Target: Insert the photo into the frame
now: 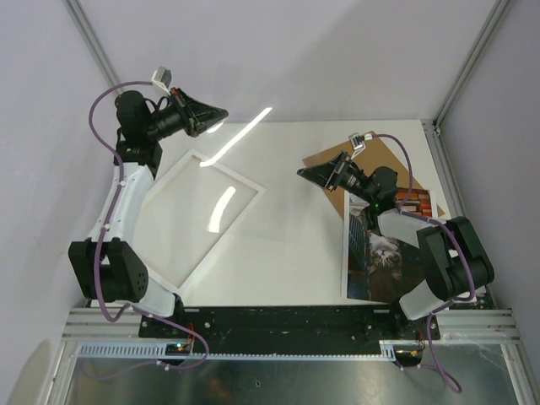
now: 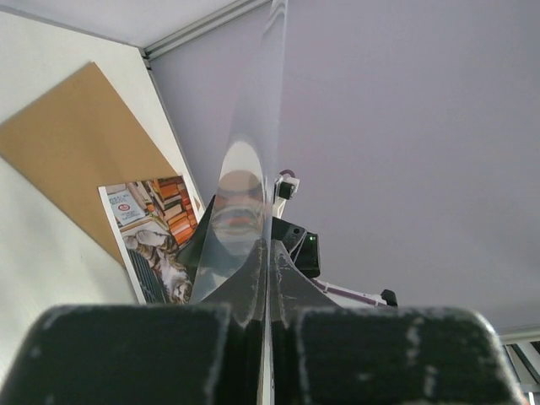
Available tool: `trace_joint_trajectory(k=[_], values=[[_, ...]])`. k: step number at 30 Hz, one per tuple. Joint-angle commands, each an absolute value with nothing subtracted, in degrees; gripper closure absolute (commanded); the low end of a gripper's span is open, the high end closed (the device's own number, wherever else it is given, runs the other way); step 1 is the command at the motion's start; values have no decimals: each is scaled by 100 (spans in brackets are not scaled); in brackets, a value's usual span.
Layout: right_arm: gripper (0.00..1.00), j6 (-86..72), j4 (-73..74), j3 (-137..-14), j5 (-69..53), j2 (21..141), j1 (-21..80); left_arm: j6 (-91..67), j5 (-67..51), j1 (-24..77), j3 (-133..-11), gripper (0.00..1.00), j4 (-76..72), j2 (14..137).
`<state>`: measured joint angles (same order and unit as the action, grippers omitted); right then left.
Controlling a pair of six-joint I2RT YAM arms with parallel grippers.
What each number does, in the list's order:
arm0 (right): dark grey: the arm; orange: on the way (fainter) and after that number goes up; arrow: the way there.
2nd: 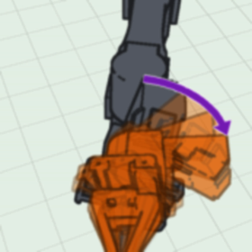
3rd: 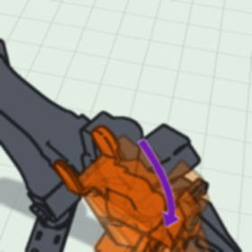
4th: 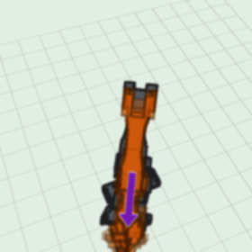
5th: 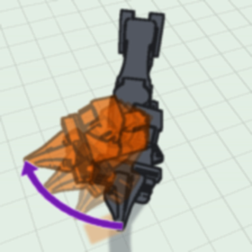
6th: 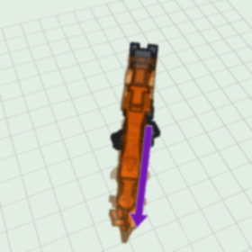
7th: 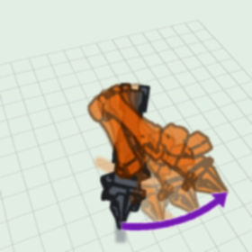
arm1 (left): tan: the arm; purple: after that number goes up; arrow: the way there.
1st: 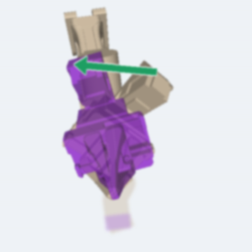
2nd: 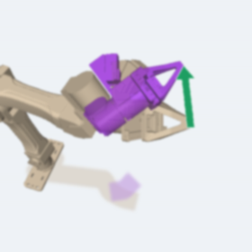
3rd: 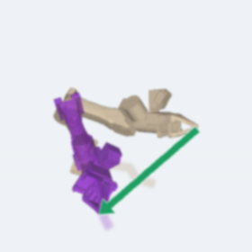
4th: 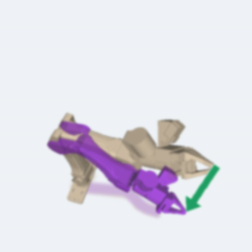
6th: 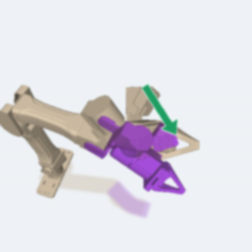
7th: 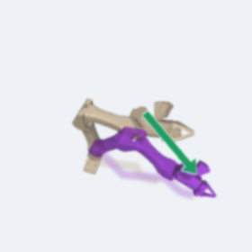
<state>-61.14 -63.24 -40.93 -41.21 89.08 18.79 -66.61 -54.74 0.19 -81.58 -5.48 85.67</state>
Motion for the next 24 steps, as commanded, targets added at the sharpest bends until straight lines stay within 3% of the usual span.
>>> trace_joint_trajectory(k=[1,9,17,24], values=[[1,-6673,-7299,-4333,-4367,8789,1926,-7042,-5786,-155,-8134,100,-1204,8369],[15,-7385,-7891,-4331,-4594,8566,1970,-6981,-5983,-269,-8171,100,-1285,8444],[44,-7373,-7586,-4327,-4810,8258,2005,-6871,-6226,-315,-8266,100,-1309,8534],[54,-6907,-6806,-4319,-4871,7937,2052,-6798,-6332,-321,-8271,100,-1325,8547]])
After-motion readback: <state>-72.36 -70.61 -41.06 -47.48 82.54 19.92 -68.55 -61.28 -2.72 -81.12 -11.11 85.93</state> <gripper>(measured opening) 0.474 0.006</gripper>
